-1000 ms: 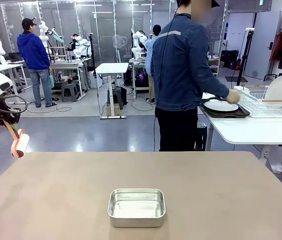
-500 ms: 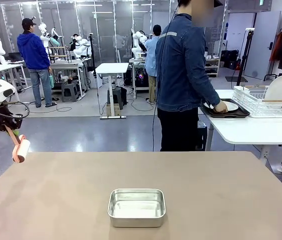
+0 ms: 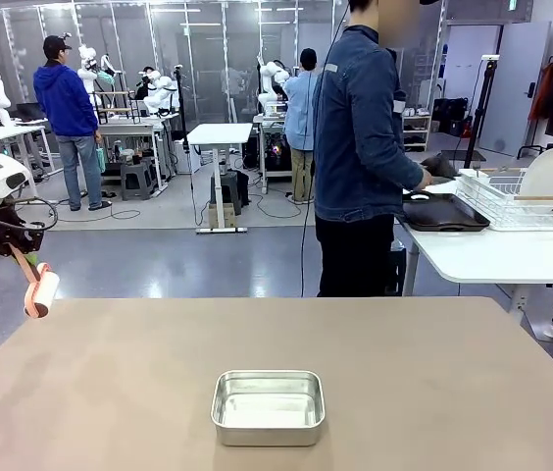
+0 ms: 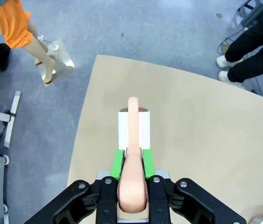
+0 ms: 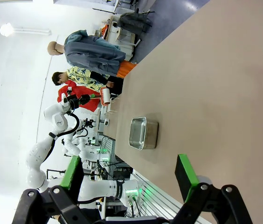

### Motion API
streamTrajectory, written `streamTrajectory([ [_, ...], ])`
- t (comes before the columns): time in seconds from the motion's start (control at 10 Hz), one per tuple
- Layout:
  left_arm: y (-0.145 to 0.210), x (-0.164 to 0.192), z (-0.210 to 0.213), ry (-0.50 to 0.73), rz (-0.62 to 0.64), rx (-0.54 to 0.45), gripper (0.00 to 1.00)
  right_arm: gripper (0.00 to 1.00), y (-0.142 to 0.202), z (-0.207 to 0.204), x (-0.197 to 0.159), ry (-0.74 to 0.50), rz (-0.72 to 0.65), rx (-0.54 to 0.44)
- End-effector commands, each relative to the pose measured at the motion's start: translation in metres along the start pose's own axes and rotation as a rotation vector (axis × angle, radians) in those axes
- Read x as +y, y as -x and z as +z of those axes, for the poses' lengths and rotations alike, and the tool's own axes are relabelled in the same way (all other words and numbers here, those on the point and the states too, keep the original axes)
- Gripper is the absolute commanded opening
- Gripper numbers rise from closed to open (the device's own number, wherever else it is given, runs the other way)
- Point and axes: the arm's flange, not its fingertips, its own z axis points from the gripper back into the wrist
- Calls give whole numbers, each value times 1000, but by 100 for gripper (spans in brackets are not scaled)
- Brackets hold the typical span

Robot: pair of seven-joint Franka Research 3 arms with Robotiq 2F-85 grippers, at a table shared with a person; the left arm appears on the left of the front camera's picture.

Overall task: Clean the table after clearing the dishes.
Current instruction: Place the Lint Roller back on top of the Airtight Container.

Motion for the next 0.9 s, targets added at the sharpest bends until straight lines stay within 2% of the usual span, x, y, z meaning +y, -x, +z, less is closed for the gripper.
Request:
streamTrajectory([
  [0.0,-11,-28,19,5,-182,-57,20,100,-1,-1,3,-6,8,-3],
  [0.1,-15,-67,39,105,-350,-61,20,100,-1,-1,3,-6,8,-3],
  [0.3,1,-144,74,157,-660,-46,20,100,-1,-1,3,-6,8,-3],
  [0.4,24,-182,94,175,-784,57,20,100,-1,-1,3,-6,8,-3],
  [0.6,83,-250,128,226,-1116,28,20,100,-1,-1,3,-6,8,-3],
  [0.7,105,-279,135,265,-1197,50,20,100,-1,-1,3,-6,8,-3],
  [0.8,130,-307,137,271,-1345,77,20,100,-1,-1,3,-6,8,-3],
])
